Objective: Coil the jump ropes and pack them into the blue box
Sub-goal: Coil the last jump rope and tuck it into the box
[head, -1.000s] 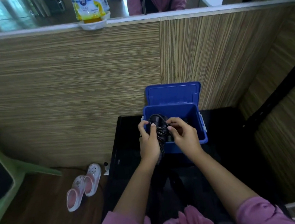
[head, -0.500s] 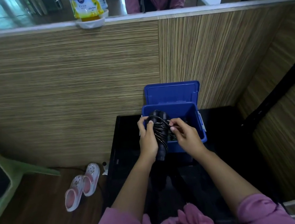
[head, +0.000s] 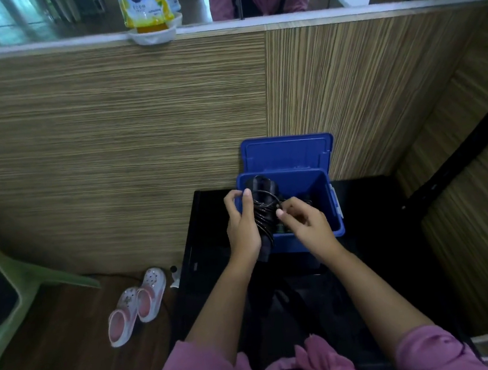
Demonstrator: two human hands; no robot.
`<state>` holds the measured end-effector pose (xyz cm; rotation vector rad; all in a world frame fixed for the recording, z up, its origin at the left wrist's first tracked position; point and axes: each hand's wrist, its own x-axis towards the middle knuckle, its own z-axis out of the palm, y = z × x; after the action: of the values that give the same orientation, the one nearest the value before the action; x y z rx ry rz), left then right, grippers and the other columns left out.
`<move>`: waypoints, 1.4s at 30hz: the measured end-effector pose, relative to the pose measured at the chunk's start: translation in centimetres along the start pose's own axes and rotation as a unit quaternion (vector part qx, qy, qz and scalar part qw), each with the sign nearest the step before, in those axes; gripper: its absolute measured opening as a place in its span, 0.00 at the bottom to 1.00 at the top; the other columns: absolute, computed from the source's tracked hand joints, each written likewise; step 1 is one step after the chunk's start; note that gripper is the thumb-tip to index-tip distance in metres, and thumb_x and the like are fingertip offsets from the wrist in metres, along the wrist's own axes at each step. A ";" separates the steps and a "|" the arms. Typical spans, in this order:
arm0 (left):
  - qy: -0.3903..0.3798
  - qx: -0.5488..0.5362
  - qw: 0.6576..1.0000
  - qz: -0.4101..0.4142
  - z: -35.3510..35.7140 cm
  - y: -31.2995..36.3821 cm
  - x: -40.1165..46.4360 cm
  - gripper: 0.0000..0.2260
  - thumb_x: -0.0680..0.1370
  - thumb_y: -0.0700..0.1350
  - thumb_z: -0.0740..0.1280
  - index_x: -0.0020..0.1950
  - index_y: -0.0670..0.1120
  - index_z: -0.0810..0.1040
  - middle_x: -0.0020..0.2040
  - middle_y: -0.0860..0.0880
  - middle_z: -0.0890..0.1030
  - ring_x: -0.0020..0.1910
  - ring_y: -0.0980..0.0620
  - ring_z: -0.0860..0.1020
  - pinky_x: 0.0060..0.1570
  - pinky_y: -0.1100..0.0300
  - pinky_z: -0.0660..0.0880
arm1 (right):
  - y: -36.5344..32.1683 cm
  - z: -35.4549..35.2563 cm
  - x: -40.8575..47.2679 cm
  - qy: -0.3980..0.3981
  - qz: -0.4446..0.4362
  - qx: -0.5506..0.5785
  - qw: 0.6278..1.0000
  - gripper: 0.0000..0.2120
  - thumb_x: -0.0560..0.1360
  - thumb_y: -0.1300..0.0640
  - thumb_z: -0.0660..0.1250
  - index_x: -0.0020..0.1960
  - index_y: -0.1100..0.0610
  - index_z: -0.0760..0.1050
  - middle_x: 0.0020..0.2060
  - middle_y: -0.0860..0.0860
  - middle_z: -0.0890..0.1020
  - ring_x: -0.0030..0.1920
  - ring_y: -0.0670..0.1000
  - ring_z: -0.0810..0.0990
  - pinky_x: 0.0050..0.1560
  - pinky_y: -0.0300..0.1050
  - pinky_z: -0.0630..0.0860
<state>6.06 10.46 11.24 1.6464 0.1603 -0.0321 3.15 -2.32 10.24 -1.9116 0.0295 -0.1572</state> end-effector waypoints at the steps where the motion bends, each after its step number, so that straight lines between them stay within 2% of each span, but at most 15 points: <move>1: -0.005 -0.002 1.000 0.001 0.1 -0.1 0.0 0.09 0.82 0.58 0.54 0.58 0.58 0.67 0.47 0.54 0.78 0.46 0.54 0.77 0.41 0.60 0.71 | 0.0 0.1 0.1 0.011 0.011 0.018 1.000 0.06 0.78 0.53 0.64 0.43 0.53 0.74 0.35 0.48 0.77 0.39 0.47 0.76 0.45 0.46 0.75; 5: -0.016 -0.015 1.000 0.008 0.3 -0.5 0.2 0.12 0.83 0.54 0.53 0.66 0.57 0.66 0.49 0.59 0.76 0.47 0.62 0.75 0.42 0.64 0.70 | -0.3 0.4 0.1 0.019 0.039 0.085 0.995 0.05 0.79 0.56 0.63 0.49 0.48 0.76 0.44 0.50 0.81 0.49 0.55 0.80 0.52 0.60 0.79; 10: 0.002 -0.085 0.996 -0.003 0.6 -1.4 1.1 0.11 0.84 0.51 0.53 0.65 0.54 0.67 0.58 0.51 0.75 0.55 0.54 0.75 0.51 0.58 0.70 | -0.9 0.1 -0.3 -0.054 0.078 0.180 0.979 0.07 0.79 0.63 0.61 0.48 0.55 0.77 0.52 0.46 0.80 0.54 0.49 0.79 0.56 0.49 0.79; 12: 0.015 -0.122 0.992 -0.003 0.7 -1.5 1.2 0.10 0.84 0.48 0.53 0.63 0.53 0.69 0.61 0.48 0.74 0.59 0.50 0.74 0.55 0.57 0.70 | -0.8 0.0 -0.1 -0.047 0.117 0.211 0.969 0.08 0.78 0.64 0.63 0.42 0.56 0.77 0.55 0.47 0.80 0.56 0.47 0.79 0.60 0.54 0.77; 15: -0.007 -0.128 0.992 0.014 1.1 -1.6 0.9 0.08 0.80 0.51 0.56 0.56 0.55 0.72 0.67 0.48 0.72 0.66 0.50 0.71 0.65 0.53 0.67 | -0.5 -0.1 0.5 -0.003 0.142 0.186 0.972 0.16 0.75 0.48 0.68 0.32 0.53 0.72 0.39 0.50 0.79 0.45 0.49 0.79 0.56 0.62 0.77; 17: -0.025 -0.113 0.993 0.025 1.3 -1.6 0.6 0.08 0.76 0.52 0.56 0.52 0.57 0.72 0.66 0.54 0.71 0.66 0.55 0.69 0.68 0.56 0.64 | -0.7 -0.1 0.4 0.026 0.157 0.151 0.976 0.24 0.69 0.37 0.70 0.29 0.52 0.65 0.32 0.54 0.71 0.39 0.53 0.74 0.48 0.58 0.80; 19: -0.040 -0.111 0.992 0.035 1.2 -1.7 0.6 0.07 0.79 0.48 0.56 0.52 0.56 0.72 0.65 0.56 0.70 0.65 0.60 0.68 0.66 0.61 0.62 | -0.6 -0.1 0.3 0.028 0.181 0.207 0.961 0.24 0.69 0.42 0.72 0.29 0.52 0.62 0.34 0.56 0.72 0.42 0.54 0.77 0.45 0.57 0.80; 24: -0.046 -0.157 0.987 0.009 1.0 -1.8 0.4 0.14 0.82 0.35 0.51 0.55 0.49 0.72 0.63 0.54 0.71 0.58 0.65 0.71 0.53 0.71 0.68 | -1.1 -0.7 0.4 -0.061 0.220 0.310 0.923 0.15 0.70 0.60 0.74 0.37 0.54 0.67 0.41 0.52 0.81 0.50 0.54 0.79 0.48 0.72 0.74; 28: -0.052 -0.177 0.983 -0.021 1.3 -1.5 0.5 0.14 0.81 0.32 0.51 0.61 0.41 0.72 0.58 0.58 0.72 0.53 0.69 0.71 0.45 0.78 0.69 | -0.3 -0.4 0.1 -0.059 0.224 0.287 0.929 0.18 0.69 0.66 0.73 0.45 0.53 0.66 0.47 0.50 0.84 0.52 0.53 0.81 0.47 0.70 0.76; 30: -0.055 -0.187 0.980 -0.029 1.4 -1.2 0.5 0.16 0.80 0.31 0.50 0.62 0.39 0.72 0.57 0.58 0.73 0.53 0.67 0.72 0.47 0.76 0.70 | -0.1 -0.2 0.0 -0.050 0.219 0.295 0.929 0.19 0.69 0.70 0.72 0.46 0.53 0.66 0.45 0.51 0.85 0.52 0.54 0.82 0.48 0.67 0.77; 32: -0.037 -0.194 0.979 -0.044 1.6 -1.3 0.0 0.16 0.81 0.32 0.51 0.63 0.42 0.72 0.59 0.53 0.74 0.55 0.61 0.74 0.53 0.69 0.72 | -0.3 -0.2 0.2 -0.035 0.199 0.291 0.935 0.20 0.68 0.73 0.71 0.46 0.54 0.65 0.41 0.52 0.85 0.48 0.54 0.82 0.44 0.56 0.82; 35: -0.019 -0.197 0.979 -0.052 1.8 -1.5 -0.8 0.16 0.84 0.38 0.51 0.70 0.46 0.68 0.63 0.52 0.73 0.59 0.58 0.74 0.58 0.64 0.72 | -1.0 -0.4 0.9 -0.021 0.168 0.266 0.949 0.21 0.67 0.75 0.71 0.46 0.55 0.66 0.41 0.52 0.83 0.45 0.51 0.82 0.38 0.42 0.79; 37: -0.023 -0.197 0.979 -0.056 2.0 -1.4 -0.7 0.15 0.84 0.43 0.52 0.70 0.47 0.67 0.63 0.53 0.73 0.58 0.59 0.74 0.59 0.63 0.72 | -1.3 -0.7 1.2 -0.021 0.175 0.269 0.947 0.21 0.67 0.73 0.72 0.49 0.54 0.67 0.45 0.53 0.83 0.44 0.52 0.82 0.37 0.43 0.77; 40: -0.041 -0.171 0.982 -0.071 2.0 -0.9 -0.7 0.22 0.78 0.60 0.61 0.66 0.49 0.68 0.65 0.46 0.75 0.63 0.49 0.74 0.66 0.47 0.71 | -1.5 -1.1 1.2 -0.005 0.183 0.261 0.948 0.20 0.68 0.70 0.73 0.53 0.57 0.69 0.47 0.52 0.80 0.45 0.53 0.81 0.35 0.42 0.77; 42: -0.043 -0.150 0.985 -0.078 2.1 -0.7 -1.2 0.23 0.78 0.59 0.63 0.67 0.48 0.66 0.63 0.46 0.75 0.61 0.49 0.75 0.64 0.47 0.72 | -1.5 -1.2 1.2 -0.006 0.175 0.238 0.955 0.19 0.69 0.68 0.73 0.54 0.57 0.70 0.48 0.52 0.78 0.49 0.54 0.80 0.40 0.45 0.79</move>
<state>4.97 8.33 10.51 1.3260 0.2180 -0.1889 4.12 -3.07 12.12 -1.3981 0.2950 0.0844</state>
